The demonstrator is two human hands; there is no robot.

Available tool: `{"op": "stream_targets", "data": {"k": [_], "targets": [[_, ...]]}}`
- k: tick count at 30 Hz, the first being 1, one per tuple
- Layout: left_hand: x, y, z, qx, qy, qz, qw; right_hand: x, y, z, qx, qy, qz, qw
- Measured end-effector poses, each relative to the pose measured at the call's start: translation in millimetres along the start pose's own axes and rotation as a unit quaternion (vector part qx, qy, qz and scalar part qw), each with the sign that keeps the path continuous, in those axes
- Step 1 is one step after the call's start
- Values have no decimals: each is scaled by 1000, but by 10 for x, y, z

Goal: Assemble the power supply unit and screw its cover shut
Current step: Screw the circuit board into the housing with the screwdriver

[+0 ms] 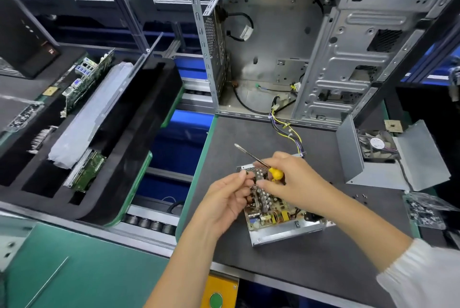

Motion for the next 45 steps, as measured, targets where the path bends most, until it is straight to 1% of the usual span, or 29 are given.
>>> {"op": "stream_targets", "data": {"k": [2,4,7,11,19,30,36,39,42,44,45], "targets": [[-178,-41,104,30,54,26,998,37,-1,51,-5,-5,-86,996],[-323,-83,185,61,89,43,993,-9,-27,96,-2,-59,-116,991],[-402,-119,258,93,134,44,986,-144,-75,71,-9,-93,-100,991],[-362,-138,305,124,178,17,976,-248,-131,14,-23,-167,-71,983],[-307,-121,356,153,185,-1,971,-325,-134,30,-17,-166,-48,985],[-322,-123,382,148,229,-14,962,-337,-171,44,-9,-164,-34,986],[-294,-127,413,147,261,-20,954,-355,-173,3,-9,-187,-46,981],[-289,-130,431,148,306,-13,940,-370,-189,-16,-7,-226,-56,972],[-249,-117,458,155,372,-11,915,-390,-178,-69,-18,-277,-60,959],[-211,-116,458,161,413,-13,896,-412,-154,-78,-19,-268,-76,960],[-202,-119,443,161,421,-14,893,-422,-145,-59,-13,-236,-94,967]]}}
Point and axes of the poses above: each hand's wrist, its own y-axis towards the middle knuckle, its own x-axis out of the palm, z = x × y, the point moved 6 cm from there along y, towards the middle knuckle, and after that the axes turned 13 degrees about -z, right-handed, at the moved point
